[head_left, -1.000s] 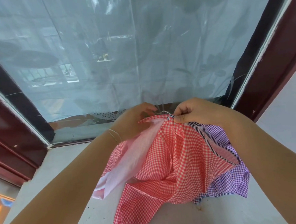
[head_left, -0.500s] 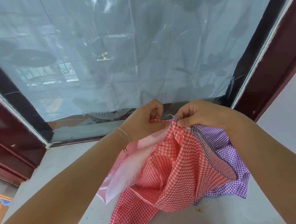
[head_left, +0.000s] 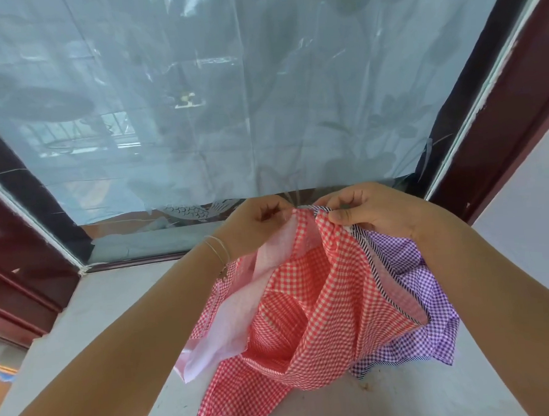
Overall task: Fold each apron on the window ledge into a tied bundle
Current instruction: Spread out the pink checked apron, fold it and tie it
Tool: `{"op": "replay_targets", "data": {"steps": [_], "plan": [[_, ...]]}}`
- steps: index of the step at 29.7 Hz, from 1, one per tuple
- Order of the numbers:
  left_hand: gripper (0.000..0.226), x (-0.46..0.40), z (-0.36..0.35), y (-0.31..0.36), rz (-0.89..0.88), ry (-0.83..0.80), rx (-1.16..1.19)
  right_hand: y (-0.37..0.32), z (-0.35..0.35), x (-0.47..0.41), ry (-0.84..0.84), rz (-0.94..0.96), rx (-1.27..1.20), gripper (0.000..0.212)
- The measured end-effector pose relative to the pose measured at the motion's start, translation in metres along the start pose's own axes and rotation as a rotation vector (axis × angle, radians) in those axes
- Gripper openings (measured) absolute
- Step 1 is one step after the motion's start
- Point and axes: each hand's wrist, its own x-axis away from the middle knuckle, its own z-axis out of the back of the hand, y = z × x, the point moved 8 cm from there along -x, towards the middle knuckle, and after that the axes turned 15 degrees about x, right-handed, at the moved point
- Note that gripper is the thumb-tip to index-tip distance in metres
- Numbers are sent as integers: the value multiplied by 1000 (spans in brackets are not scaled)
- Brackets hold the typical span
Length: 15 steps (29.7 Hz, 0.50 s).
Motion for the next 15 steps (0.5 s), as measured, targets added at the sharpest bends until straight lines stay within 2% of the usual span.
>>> {"op": "replay_targets", "data": {"steps": [2,6,8,11,13,15], "plan": [[29,1,-1,3,-55,14,-75,4,3,-4,49,-34,-131,17],[38,7,-3,-2,-66,-4,-83,5,12,-8,201,-72,-411,5],[34,7,-1,-6,-52,11,-235,7,18,-8,273,-72,-516,7],[30,6,11,-5,-92,137,-457,10,23,-8,340,-68,-634,11],[15,7,21,-7,-124,211,-524,16,25,-9,389,-87,-681,11],[30,6,25,-17,-53,244,-451,23,26,-9,443,-114,-697,10]]}}
